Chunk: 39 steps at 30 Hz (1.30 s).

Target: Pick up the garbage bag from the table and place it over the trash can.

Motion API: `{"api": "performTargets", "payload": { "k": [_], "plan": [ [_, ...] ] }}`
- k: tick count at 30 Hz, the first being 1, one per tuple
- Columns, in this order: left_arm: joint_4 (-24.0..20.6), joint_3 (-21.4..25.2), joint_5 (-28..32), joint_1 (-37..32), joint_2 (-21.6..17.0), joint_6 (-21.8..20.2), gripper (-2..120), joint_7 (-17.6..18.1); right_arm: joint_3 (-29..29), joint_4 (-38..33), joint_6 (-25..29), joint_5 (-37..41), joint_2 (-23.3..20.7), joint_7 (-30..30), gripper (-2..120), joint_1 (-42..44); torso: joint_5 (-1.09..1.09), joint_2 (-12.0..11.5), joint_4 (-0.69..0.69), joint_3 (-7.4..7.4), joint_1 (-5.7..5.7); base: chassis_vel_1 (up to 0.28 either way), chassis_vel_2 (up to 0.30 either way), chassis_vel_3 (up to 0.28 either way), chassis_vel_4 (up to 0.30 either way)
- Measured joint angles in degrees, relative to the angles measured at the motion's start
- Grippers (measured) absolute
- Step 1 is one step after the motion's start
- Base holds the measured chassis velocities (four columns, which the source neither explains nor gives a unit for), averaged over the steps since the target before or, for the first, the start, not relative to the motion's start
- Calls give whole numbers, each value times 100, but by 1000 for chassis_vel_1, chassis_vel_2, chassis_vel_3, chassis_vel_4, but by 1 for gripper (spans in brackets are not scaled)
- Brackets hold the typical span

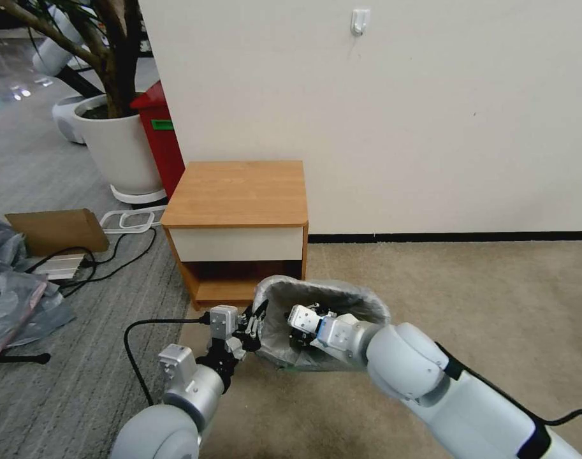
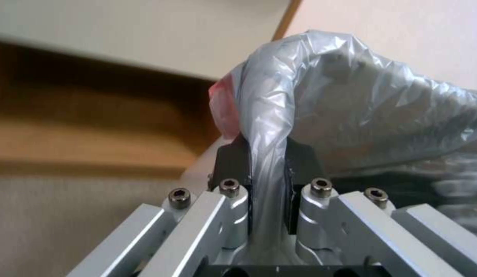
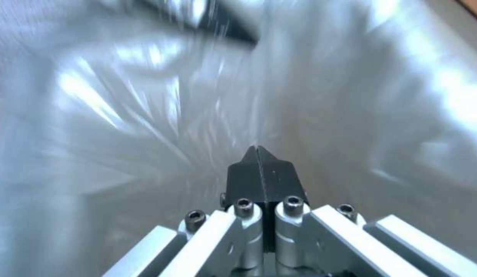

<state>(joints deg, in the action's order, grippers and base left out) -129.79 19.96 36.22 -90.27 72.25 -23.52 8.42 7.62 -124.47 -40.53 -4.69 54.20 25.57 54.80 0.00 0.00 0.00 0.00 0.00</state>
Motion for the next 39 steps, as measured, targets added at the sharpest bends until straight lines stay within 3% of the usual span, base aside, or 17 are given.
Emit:
{"api": "performTargets", "payload": {
  "k": [3,6,9,14,21,24,26,35,37,39],
  "plan": [
    [232,45,700,73,28,-44,9,318,-525,-310,11,658,-43,-189,0,394,0,0,0,0,0,0,0,0,0],
    [304,84,1001,72,44,-99,9,463,-965,-482,138,1066,-3,-338,0,806,0,0,1,0,0,0,0,0,0],
    [325,135,1433,-1,46,-215,9,735,-1723,-542,1246,1569,72,-806,0,1711,0,0,0,0,0,0,0,0,0],
    [273,154,1817,-136,75,-362,9,993,-2465,-553,1980,1744,479,-1401,2,2650,0,1,-1,-1,0,0,0,0,0],
    [43,97,1874,-443,112,-569,9,1219,-2905,-445,3017,1642,1490,-2692,30,3709,0,0,0,-1,0,0,0,0,0],
    [19,80,1868,-479,112,-608,9,1252,-2899,-439,3100,1640,1564,-2820,36,3767,0,0,-1,-1,0,0,0,0,0],
    [-66,-15,1801,-629,103,-781,9,1329,-2875,-400,3391,1501,1908,-3197,49,3934,0,0,1,-1,0,0,0,0,0],
    [-151,-47,1609,-800,-38,-933,9,1182,-3040,-355,3846,1124,2269,-3371,78,4308,-1,0,1,-1,0,0,0,0,0],
    [-156,53,1596,-843,-119,-971,9,1082,-3174,-348,3990,1074,2377,-3372,89,4457,-1,1,0,0,0,0,0,0,0],
    [-156,65,1596,-847,-128,-973,9,1075,-3194,-348,4007,1071,2392,-3371,90,4480,-1,0,0,-1,0,0,0,0,0]
  ]
}}
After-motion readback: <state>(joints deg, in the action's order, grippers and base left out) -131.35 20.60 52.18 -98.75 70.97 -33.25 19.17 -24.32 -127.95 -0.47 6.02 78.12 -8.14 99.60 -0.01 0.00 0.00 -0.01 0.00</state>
